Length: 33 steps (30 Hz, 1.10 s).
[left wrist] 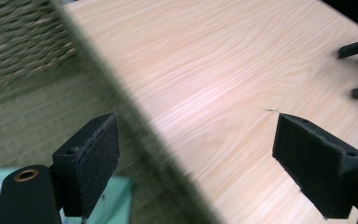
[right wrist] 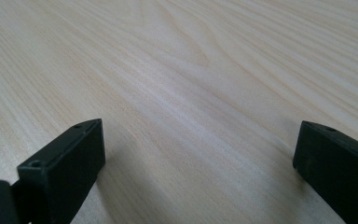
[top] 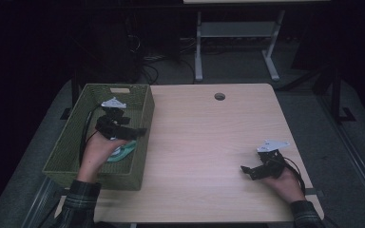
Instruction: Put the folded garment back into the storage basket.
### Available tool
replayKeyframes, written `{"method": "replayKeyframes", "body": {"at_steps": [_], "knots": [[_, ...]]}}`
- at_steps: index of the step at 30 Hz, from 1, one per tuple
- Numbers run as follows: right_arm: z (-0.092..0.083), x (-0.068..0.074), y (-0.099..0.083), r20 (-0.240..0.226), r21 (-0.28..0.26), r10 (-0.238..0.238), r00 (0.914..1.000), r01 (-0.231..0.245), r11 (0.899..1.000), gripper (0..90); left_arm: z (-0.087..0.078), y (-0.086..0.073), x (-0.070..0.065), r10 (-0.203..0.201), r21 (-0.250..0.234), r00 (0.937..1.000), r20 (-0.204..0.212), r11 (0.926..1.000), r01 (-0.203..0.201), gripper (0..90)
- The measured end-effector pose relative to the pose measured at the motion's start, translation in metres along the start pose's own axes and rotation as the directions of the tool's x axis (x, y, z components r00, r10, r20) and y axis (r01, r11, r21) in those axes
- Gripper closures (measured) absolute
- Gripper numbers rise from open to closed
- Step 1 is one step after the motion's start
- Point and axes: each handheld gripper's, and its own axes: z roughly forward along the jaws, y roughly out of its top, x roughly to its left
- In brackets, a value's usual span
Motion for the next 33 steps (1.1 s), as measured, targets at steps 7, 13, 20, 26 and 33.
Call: {"method": "replayKeyframes", "body": {"at_steps": [7, 13, 20, 26, 33], "knots": [[0.0, 0.0, 0.0, 0.0, 0.0, 0.0, 1.0, 0.0, 1.0, 1.8, 0.017, 0.012, -0.026, 0.03, -0.02, 0.9987, 0.04, 0.9994, -0.029, 14.3], [0.0, 0.0, 0.0, 0.0, 0.0, 0.0, 1.0, 0.0, 1.0, 1.8, 0.036, 0.017, -0.044, 0.043, -0.031, 0.9968, 0.068, 0.9987, -0.041, 14.5], [0.0, 0.0, 0.0, 0.0, 0.0, -0.001, 1.0, 0.001, 1.0, 1.8, 0.057, 0.018, -0.064, 0.08, -0.019, 0.9933, 0.084, 0.9967, -0.079, 14.5], [0.0, 0.0, 0.0, 0.0, 0.0, 0.0, 1.0, 0.0, 1.0, 1.8, 0.077, 0.014, -0.08, 0.108, -0.014, 0.9901, 0.089, 0.9941, -0.108, 14.5], [0.0, 0.0, 0.0, 0.0, 0.0, 0.0, 1.0, 0.0, 1.0, 1.8, 0.103, 0.004, -0.096, 0.153, 0.008, 0.9835, 0.096, 0.9879, -0.155, 14.5]]}}
